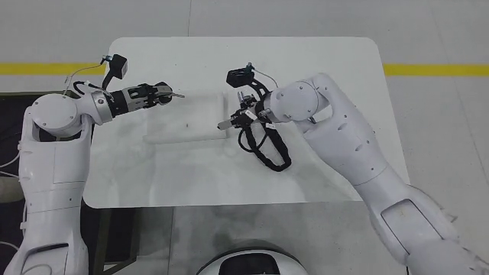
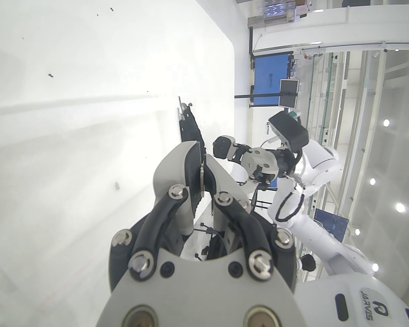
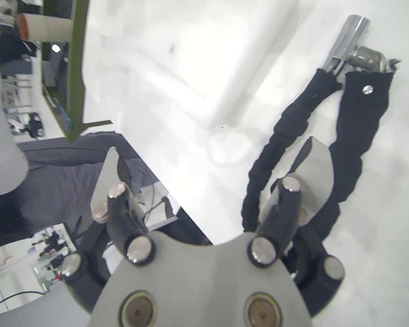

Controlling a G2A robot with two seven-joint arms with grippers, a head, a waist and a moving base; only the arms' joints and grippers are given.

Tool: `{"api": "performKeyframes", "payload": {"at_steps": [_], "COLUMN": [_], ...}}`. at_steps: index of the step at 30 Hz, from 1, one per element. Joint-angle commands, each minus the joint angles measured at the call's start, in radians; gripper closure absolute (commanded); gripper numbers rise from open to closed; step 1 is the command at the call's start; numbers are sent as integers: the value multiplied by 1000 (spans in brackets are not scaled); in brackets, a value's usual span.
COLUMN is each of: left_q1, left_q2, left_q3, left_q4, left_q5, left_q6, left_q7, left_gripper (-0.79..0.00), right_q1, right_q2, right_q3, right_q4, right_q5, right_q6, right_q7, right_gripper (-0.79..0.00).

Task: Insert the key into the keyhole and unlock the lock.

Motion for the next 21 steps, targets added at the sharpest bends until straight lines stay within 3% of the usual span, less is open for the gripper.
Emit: {"api": "performKeyframes", "payload": {"at_steps": [1, 8, 21], "left_q1": [0, 0, 0], "left_q2": [0, 0, 0], "left_q3": [0, 0, 0], "left_q4": [0, 0, 0], "left_q5": [0, 0, 0], "left_q6": [0, 0, 0], "left_q7": [0, 0, 0], "left_gripper": [0, 0, 0], "right_q1": [25, 74, 84], "right_q2": [-20, -88, -183], "right_q3": [-26, -83, -67], "right_q4": [53, 196, 333], "right_q5": [-6, -143, -389], "right_q6": [-23, 10, 74], "right_q7": [14, 0, -46], "right_gripper": [-597, -388, -345]}}
